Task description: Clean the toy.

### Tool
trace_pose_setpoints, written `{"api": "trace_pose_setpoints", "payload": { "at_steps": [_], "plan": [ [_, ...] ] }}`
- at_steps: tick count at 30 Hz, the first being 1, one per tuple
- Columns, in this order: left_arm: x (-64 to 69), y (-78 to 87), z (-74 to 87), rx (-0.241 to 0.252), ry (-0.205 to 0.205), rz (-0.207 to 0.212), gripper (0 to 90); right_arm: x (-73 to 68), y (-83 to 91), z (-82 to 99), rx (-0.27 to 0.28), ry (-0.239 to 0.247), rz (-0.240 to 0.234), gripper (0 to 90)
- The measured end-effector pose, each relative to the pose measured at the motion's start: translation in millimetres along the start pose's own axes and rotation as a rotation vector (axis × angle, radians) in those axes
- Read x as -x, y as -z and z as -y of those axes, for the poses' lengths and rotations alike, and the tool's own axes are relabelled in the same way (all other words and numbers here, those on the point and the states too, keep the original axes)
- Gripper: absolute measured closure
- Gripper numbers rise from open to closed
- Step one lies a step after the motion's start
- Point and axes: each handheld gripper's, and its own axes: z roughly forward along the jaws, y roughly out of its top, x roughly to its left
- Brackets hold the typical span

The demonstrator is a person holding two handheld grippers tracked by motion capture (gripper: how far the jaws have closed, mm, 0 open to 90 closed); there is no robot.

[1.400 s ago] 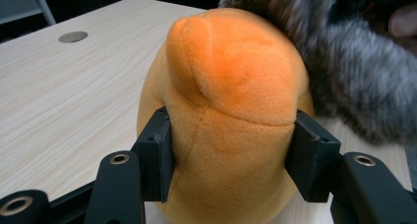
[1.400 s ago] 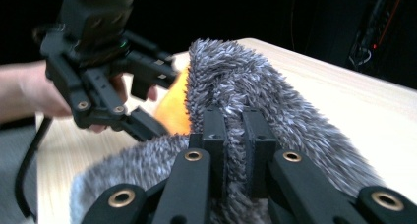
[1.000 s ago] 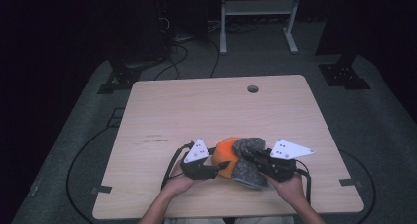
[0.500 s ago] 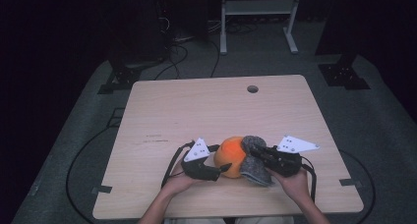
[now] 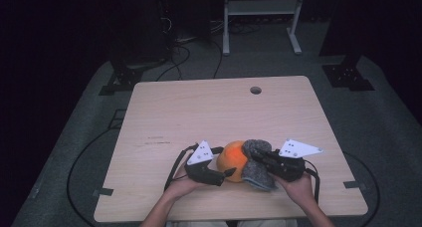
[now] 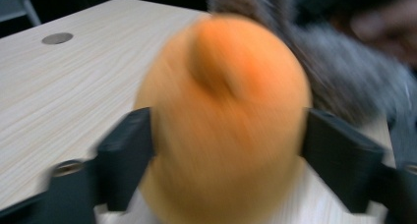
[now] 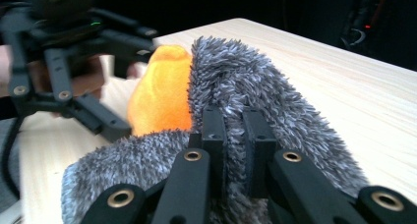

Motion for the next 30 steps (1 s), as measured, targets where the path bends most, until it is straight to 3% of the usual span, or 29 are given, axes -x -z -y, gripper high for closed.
{"api": "trace_pose_setpoints", "payload": {
  "at_steps": [2, 3, 5, 7, 9, 11, 12, 15, 16, 18, 19, 21, 22, 26, 28, 30],
  "plan": [
    [3.8, 0.1, 2.7, 0.0, -0.041, -0.014, 29.6, -9.7, -2.2, -3.5, -0.001, 0.041, -0.022, 81.6],
    [4.6, 0.6, 3.9, 0.004, -0.042, -0.01, 33.7, -12.5, -2.4, -5.2, 0.0, 0.056, -0.035, 81.6],
    [7.0, 1.7, 5.0, -0.001, -0.059, -0.012, 38.5, -11.6, -1.1, -8.4, 0.001, 0.057, -0.044, 81.6],
    [10.3, 1.2, 5.5, -0.007, -0.089, 0.004, 39.6, -7.0, 0.3, -9.6, -0.001, 0.049, -0.022, 81.5],
    [15.2, 0.8, 6.2, -0.008, -0.145, 0.018, 39.5, 0.1, 3.5, -9.6, 0.0, 0.03, 0.005, 81.5],
    [18.3, -0.2, 6.4, -0.008, -0.169, 0.032, 38.0, 4.2, 7.1, -9.1, -0.016, 0.019, 0.011, 81.5],
    [19.4, -0.5, 6.8, -0.006, -0.181, 0.039, 37.4, 3.7, 8.7, -9.5, -0.021, 0.017, -0.001, 81.5],
    [23.6, 0.1, 8.2, -0.007, -0.238, 0.061, 36.3, -3.2, 11.9, -15.4, -0.012, 0.052, -0.102, 81.5],
    [24.7, 0.2, 8.0, -0.012, -0.253, 0.061, 35.5, -5.4, 11.9, -17.3, -0.016, 0.062, -0.11, 81.5],
    [24.9, -1.0, 7.0, -0.013, -0.237, 0.056, 30.6, -5.1, 9.1, -17.2, -0.05, 0.069, -0.111, 81.5],
    [24.7, -2.8, 6.3, -0.012, -0.21, 0.047, 25.0, -3.7, 7.8, -15.6, -0.068, 0.068, -0.11, 81.5],
    [24.1, -7.3, 4.5, -0.036, -0.172, 0.031, 15.1, -1.5, 7.7, -13.5, -0.074, 0.038, -0.124, 81.5],
    [24.7, -8.3, 4.4, -0.036, -0.174, 0.028, 14.4, -1.8, 8.1, -14.2, -0.078, 0.03, -0.138, 81.5],
    [29.5, -4.0, 7.1, -0.016, -0.245, 0.009, 35.0, -6.5, 7.0, -16.7, -0.071, 0.063, -0.146, 81.5],
    [28.9, -2.1, 6.4, -0.015, -0.252, 0.01, 38.1, 0.9, 7.3, -15.9, -0.061, 0.037, -0.135, 81.5],
    [29.4, -2.6, 6.6, -0.016, -0.256, 0.013, 38.3, 11.6, 9.6, -12.7, -0.068, 0.016, -0.087, 81.5]
  ]
}}
